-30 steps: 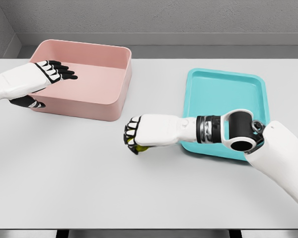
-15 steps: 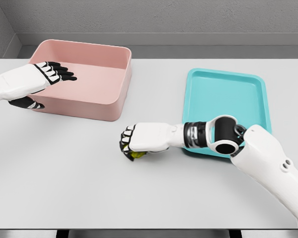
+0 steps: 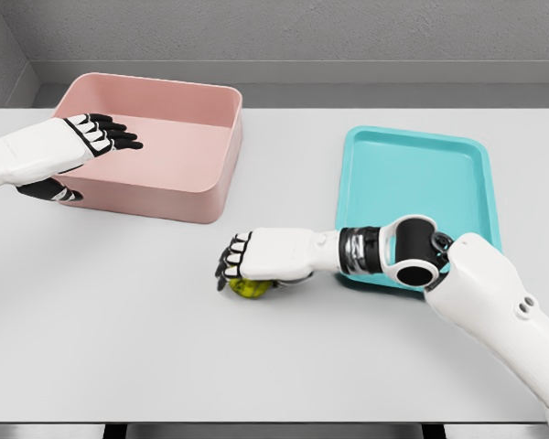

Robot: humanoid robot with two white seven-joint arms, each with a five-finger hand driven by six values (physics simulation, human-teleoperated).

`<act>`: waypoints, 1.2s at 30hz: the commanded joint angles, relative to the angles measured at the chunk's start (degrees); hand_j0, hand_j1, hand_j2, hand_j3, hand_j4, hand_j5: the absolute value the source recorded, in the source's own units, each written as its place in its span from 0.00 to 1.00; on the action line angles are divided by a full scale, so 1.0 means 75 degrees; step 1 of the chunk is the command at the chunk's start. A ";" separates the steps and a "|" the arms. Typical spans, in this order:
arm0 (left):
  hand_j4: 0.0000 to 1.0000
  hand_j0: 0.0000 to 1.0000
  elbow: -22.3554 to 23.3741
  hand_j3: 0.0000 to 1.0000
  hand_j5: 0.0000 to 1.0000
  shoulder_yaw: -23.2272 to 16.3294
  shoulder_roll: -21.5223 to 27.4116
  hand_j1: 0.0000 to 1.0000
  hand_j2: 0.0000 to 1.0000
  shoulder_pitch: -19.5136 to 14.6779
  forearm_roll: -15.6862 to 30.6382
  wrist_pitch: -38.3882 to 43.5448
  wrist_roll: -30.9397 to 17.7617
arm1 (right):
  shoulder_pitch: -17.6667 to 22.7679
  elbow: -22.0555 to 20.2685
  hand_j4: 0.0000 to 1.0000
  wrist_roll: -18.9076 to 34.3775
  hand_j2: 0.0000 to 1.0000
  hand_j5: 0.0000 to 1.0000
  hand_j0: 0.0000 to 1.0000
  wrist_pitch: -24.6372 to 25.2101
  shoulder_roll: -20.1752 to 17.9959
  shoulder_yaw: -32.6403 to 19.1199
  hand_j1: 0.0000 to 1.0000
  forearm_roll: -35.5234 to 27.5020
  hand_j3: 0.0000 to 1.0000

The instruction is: Put the tennis from the blue tray into the pink basket with both arms

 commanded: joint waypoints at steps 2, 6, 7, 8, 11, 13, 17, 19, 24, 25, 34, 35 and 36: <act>1.00 1.00 -0.0010 1.00 1.00 0.0003 0.0037 1.00 1.00 0.0000 0.0048 0.0007 0.0004 | 0.0000 0.0026 0.99 -0.0005 0.99 0.99 0.99 0.0020 -0.0005 -0.0024 0.99 -0.0047 0.99; 1.00 1.00 0.0002 1.00 1.00 0.0003 0.0037 1.00 1.00 0.0012 0.0048 0.0007 0.0004 | 0.0012 -0.0021 0.99 0.0006 0.99 0.99 0.99 0.0020 -0.0040 -0.0305 0.99 -0.0058 0.99; 1.00 1.00 0.0002 1.00 1.00 0.0003 0.0037 1.00 1.00 0.0012 0.0048 0.0007 0.0004 | 0.0023 -0.0056 0.99 0.0006 0.99 0.99 0.99 0.0020 -0.0075 -0.0469 0.99 -0.0070 0.99; 1.00 1.00 0.0002 1.00 1.00 0.0003 0.0037 1.00 1.00 0.0012 0.0048 0.0007 0.0004 | 0.0023 -0.0173 0.99 0.0018 0.99 0.99 0.99 0.0020 -0.0099 -0.0633 0.99 -0.0070 0.99; 1.00 1.00 0.0002 1.00 1.00 0.0003 0.0037 1.00 1.00 0.0012 0.0048 0.0007 0.0004 | 0.0141 -0.0642 0.99 0.0018 0.99 0.99 0.99 0.0020 -0.0368 -0.1172 0.99 -0.0082 0.99; 1.00 1.00 0.0002 1.00 1.00 0.0003 0.0025 1.00 1.00 0.0012 0.0048 0.0007 0.0004 | 0.0246 -0.1040 1.00 0.0018 1.00 1.00 1.00 0.0020 -0.0754 -0.1746 1.00 -0.0129 1.00; 1.00 1.00 -0.0150 1.00 1.00 -0.0079 -0.0104 1.00 1.00 0.0000 0.0001 0.0007 -0.0019 | 0.0820 -0.1252 1.00 -0.0017 1.00 1.00 1.00 0.0020 -0.1118 -0.3995 1.00 -0.0211 1.00; 1.00 1.00 -0.0268 1.00 1.00 -0.0208 -0.0280 1.00 1.00 0.0000 -0.0081 0.0007 -0.0229 | 0.1218 -0.1439 1.00 -0.0029 1.00 1.00 1.00 0.0020 -0.1130 -0.4992 1.00 -0.0468 1.00; 1.00 1.00 -0.0889 1.00 1.00 -0.0665 -0.0654 1.00 1.00 -0.0140 -0.0409 0.0007 -0.0546 | 0.2636 -0.1427 1.00 -0.0029 1.00 1.00 1.00 0.0020 -0.1247 -0.6937 1.00 -0.1804 1.00; 1.00 1.00 -0.0889 1.00 1.00 -0.0724 -0.0725 1.00 1.00 -0.0211 -0.0421 0.0007 -0.0558 | 0.2906 -0.1439 1.00 -0.0040 1.00 1.00 1.00 0.0020 -0.1224 -0.7219 1.00 -0.2085 1.00; 1.00 1.00 -0.1369 1.00 1.00 -0.1204 -0.1170 1.00 1.00 -0.0691 -0.0515 0.0007 -0.0722 | 0.4207 -0.1170 1.00 -0.0041 1.00 1.00 1.00 0.0020 -0.0696 -0.7923 1.00 -0.2543 1.00; 1.00 1.00 -0.1404 1.00 1.00 -0.1216 -0.1229 1.00 1.00 -0.0738 -0.0527 0.0007 -0.0722 | 0.4207 -0.1158 1.00 -0.0041 1.00 1.00 1.00 0.0020 -0.0696 -0.7934 1.00 -0.2531 1.00; 1.00 1.00 -0.1416 1.00 1.00 -0.1333 -0.1334 1.00 1.00 -0.0797 -0.0527 0.0007 -0.0722 | 0.4207 -0.1053 1.00 -0.0029 1.00 1.00 1.00 0.0020 -0.0696 -0.7934 1.00 -0.2531 1.00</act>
